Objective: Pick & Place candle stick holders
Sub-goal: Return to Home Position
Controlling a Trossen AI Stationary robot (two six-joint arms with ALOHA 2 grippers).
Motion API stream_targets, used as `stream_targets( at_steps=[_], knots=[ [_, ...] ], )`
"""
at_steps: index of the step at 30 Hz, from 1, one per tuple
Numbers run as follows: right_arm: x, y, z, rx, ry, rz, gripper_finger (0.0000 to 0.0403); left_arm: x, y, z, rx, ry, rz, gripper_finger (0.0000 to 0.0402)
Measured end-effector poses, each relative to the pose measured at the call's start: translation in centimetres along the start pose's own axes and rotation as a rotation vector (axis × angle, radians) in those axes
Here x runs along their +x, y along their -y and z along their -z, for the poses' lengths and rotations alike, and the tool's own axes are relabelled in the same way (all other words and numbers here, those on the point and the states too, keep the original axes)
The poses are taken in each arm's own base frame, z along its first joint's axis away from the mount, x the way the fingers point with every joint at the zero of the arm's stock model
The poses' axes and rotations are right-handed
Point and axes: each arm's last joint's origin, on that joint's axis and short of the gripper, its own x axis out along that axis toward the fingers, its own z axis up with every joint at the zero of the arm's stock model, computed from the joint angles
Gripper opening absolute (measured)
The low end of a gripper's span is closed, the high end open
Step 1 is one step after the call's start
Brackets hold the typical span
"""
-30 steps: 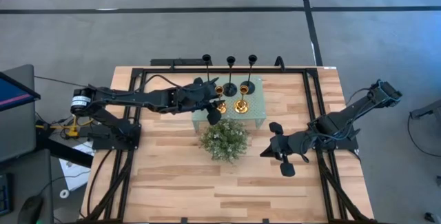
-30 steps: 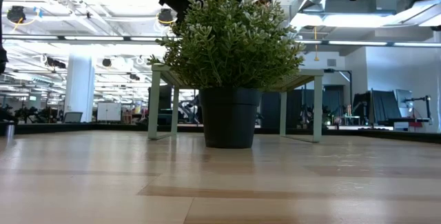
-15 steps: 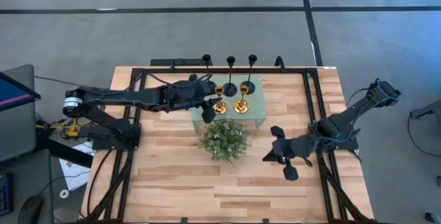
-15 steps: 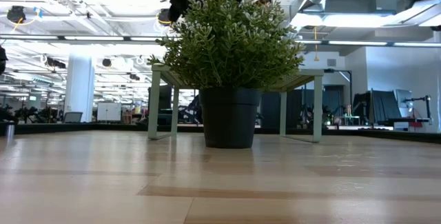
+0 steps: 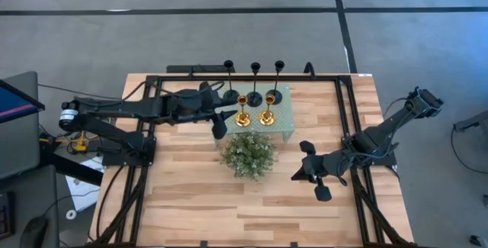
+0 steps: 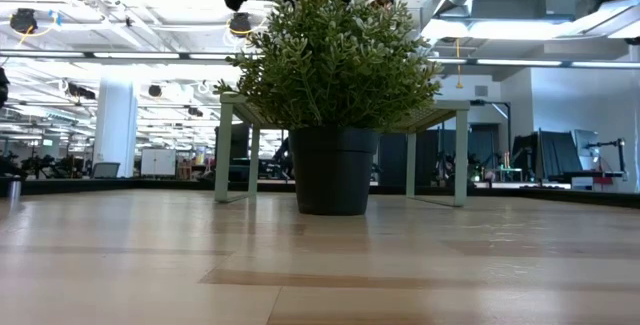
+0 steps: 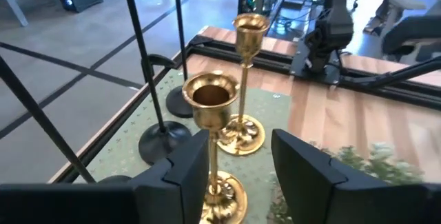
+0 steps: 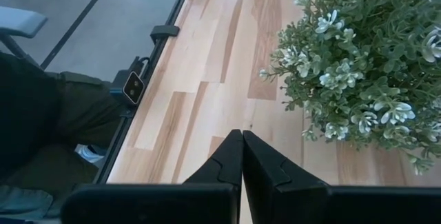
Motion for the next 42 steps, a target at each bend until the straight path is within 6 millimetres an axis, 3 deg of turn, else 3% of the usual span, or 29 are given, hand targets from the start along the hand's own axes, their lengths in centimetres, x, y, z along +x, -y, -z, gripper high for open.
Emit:
stream_targets(
  at_steps=[5, 9, 19, 30, 36, 42],
  knots=[
    [0.0, 0.0, 0.0, -0.001, 0.0, 0.0, 0.0, -0.9, 0.6, -0.3, -0.039, 0.018, 0.041, 0.0156],
    [0.0, 0.0, 0.0, -0.004, 0.006, 0.016, 0.0, -1.5, 1.2, -0.1, 0.027, -0.004, 0.112, 0.0138],
    [-0.4, 0.3, -0.1, -0.149, 0.027, 0.079, 0.0, -2.6, 2.3, 0.3, 0.119, -0.025, 0.176, 0.0008],
    [-3.7, 1.0, -0.6, -0.268, 0.117, 0.067, 0.0, -4.1, 2.2, 3.9, 0.15, 0.001, 0.22, 0.0006],
    [-5.4, 1.9, -0.9, -0.298, 0.178, 0.078, 0.0, -3.4, 2.8, 6.6, 0.197, 0.187, 0.319, 0.0004],
    [-6.9, 3.0, -0.5, -0.312, 0.204, 0.085, 0.0, -3.4, 2.5, 8.5, 0.201, 0.173, 0.322, 0.0006]
  ],
)
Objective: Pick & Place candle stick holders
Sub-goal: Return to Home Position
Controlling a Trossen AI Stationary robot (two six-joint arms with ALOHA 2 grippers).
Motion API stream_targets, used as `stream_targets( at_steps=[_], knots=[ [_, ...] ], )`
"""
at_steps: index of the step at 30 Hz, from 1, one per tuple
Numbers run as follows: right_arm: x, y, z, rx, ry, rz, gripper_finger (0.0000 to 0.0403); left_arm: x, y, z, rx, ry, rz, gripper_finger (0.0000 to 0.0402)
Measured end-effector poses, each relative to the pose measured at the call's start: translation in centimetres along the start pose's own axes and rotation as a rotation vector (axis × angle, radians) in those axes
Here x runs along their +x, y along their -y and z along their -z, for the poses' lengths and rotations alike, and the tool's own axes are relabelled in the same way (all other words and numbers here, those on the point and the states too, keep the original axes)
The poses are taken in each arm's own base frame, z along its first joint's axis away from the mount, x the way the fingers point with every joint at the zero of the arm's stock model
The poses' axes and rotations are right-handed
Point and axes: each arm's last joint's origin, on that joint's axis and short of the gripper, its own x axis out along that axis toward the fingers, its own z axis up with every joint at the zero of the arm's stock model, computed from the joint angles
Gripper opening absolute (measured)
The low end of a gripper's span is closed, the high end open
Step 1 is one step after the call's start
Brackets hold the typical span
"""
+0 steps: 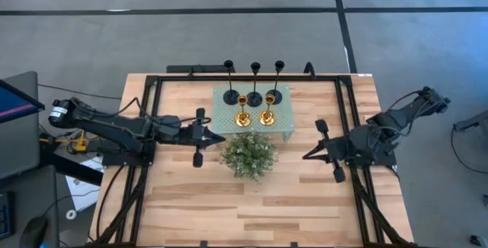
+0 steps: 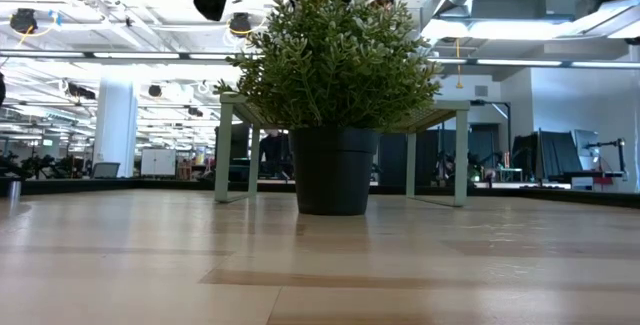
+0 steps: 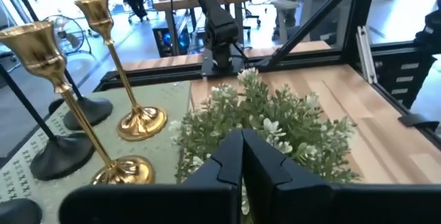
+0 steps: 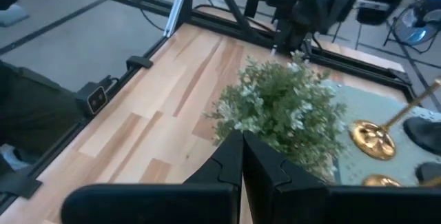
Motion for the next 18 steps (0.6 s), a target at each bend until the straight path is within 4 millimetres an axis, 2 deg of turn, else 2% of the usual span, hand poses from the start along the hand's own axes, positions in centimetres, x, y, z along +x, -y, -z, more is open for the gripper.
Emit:
stream_targets(
  at_steps=[5, 9, 13, 18],
  knots=[
    [-0.9, 0.7, 2.4, 0.041, 0.046, 0.011, 0.0, -1.1, -0.2, -0.5, -0.012, 0.045, -0.002, 0.0005],
    [-1.3, 0.9, 4.5, 0.094, 0.114, 0.001, 0.0, -2.9, -0.3, -1.5, -0.006, 0.113, 0.011, 0.0006],
    [-1.6, 0.9, 5.8, 0.118, 0.169, -0.021, 0.0, -4.7, -0.1, -1.9, 0.003, 0.124, 0.046, 0.0004],
    [-2.4, 1.1, 6.6, 0.128, 0.208, -0.013, 0.0, -6.4, 0.1, -1.5, 0.016, 0.079, 0.098, 0.0006]
  ],
)
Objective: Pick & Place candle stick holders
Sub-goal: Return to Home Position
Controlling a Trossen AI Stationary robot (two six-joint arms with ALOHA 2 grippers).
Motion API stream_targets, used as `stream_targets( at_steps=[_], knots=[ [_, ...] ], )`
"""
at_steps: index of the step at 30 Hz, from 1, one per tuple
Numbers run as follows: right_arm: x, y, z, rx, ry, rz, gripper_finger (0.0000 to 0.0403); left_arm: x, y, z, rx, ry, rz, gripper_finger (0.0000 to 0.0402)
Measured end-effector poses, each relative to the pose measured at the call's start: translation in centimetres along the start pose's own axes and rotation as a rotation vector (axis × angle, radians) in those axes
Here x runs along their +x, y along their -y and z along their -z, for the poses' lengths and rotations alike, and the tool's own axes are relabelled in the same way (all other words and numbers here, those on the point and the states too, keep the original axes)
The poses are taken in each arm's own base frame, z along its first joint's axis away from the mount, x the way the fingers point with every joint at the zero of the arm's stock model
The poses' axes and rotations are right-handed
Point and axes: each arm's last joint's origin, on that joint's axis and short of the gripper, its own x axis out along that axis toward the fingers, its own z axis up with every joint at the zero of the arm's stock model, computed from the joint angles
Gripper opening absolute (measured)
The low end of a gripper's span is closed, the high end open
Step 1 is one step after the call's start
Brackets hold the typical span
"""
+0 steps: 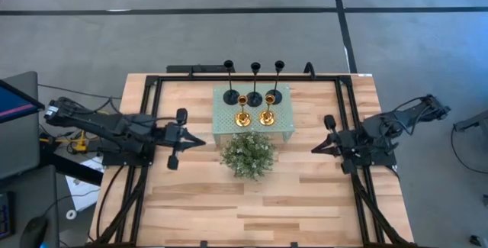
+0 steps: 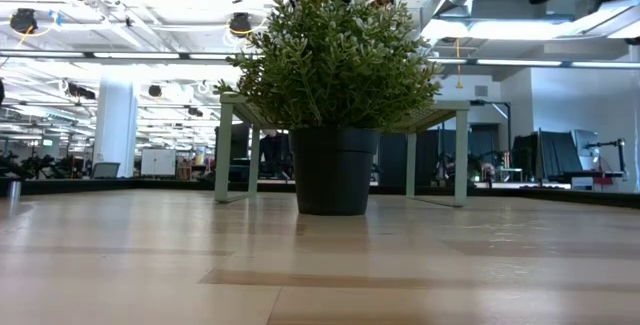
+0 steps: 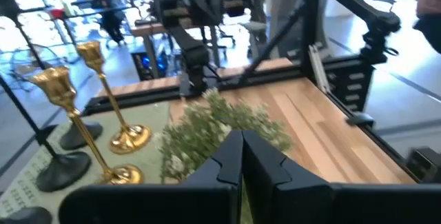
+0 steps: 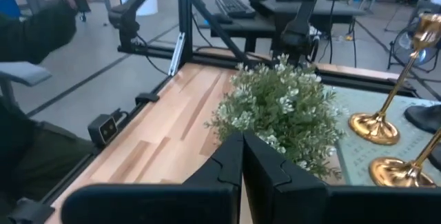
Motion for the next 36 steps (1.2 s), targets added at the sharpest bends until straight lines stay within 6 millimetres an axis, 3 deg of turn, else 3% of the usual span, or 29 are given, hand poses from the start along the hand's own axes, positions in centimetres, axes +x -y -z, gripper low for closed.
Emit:
stream_targets(
  at_steps=[10, 14, 21, 27, 33, 36],
  knots=[
    [-1.5, 0.3, -0.2, -0.021, 0.063, 0.002, 0.0, -0.6, 0.7, 1.0, 0.019, -0.087, 0.063, 0.0006],
    [-1.7, 0.3, -0.2, -0.022, 0.072, 0.003, 0.0, -0.5, 1.0, 2.8, 0.02, -0.126, 0.068, 0.0005],
    [-1.9, 0.4, -0.3, -0.017, 0.091, 0.019, 0.0, -0.4, 1.3, 4.7, -0.186, -0.163, 0.056, 0.001],
    [-1.9, 0.6, -0.3, -0.011, 0.086, 0.082, 0.0, -0.4, 1.3, 4.8, -0.263, -0.164, 0.049, 0.0007],
    [-1.9, 0.5, -0.2, 0.142, 0.081, 0.071, 0.0, -0.3, 1.3, 4.8, -0.264, -0.16, 0.05, 0.0012],
    [-1.9, 0.5, -0.2, 0.115, 0.077, 0.073, 0.0, -0.3, 1.3, 4.7, -0.264, -0.159, 0.05, 0.0013]
  ],
)
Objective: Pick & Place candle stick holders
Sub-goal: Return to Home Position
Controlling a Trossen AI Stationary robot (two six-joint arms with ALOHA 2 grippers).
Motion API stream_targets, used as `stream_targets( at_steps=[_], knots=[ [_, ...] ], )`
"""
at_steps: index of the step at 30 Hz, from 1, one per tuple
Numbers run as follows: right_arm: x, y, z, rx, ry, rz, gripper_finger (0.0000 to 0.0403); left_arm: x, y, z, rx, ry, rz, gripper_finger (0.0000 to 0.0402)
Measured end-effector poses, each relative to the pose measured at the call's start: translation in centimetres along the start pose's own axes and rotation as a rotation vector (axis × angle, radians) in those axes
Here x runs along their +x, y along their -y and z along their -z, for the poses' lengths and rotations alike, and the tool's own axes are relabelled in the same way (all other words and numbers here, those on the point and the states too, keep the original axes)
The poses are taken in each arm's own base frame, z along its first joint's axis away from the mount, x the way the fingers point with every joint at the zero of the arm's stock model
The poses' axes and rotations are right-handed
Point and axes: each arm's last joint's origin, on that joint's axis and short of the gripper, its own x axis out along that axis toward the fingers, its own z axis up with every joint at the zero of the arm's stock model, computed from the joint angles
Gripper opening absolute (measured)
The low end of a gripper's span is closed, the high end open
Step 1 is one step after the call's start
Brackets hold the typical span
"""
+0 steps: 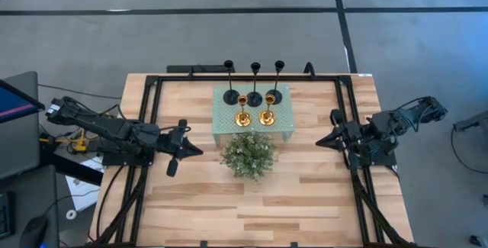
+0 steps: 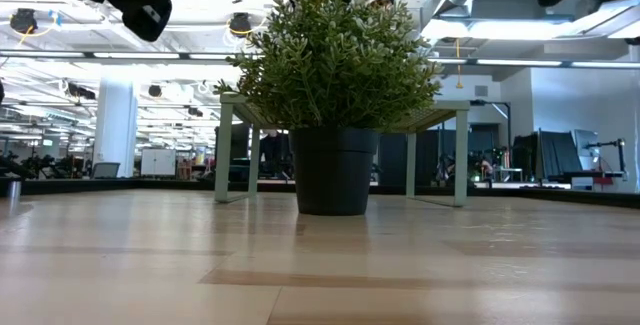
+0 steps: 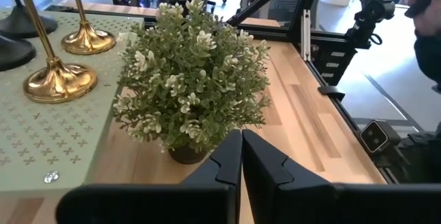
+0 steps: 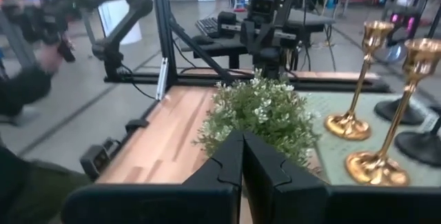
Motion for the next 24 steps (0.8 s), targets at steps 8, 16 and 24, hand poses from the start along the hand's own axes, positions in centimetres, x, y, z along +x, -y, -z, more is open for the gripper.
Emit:
stream_targets(
  at_steps=[8, 16, 24],
  knots=[
    [-0.2, 0.1, 0.3, -0.07, -0.022, 0.002, 0.0, 0.0, 0.0, 0.2, 0.107, -0.003, -0.005, 0.001],
    [-2.6, 0.6, -0.3, 0.007, 0.105, -0.031, 0.0, -0.5, 0.0, -0.5, 0.096, 0.068, 0.005, 0.0012],
    [-3.7, 0.9, 0.9, 0.009, 0.195, -0.068, 0.0, -1.0, 0.2, -0.9, 0.119, 0.111, 0.093, 0.001]
  ],
)
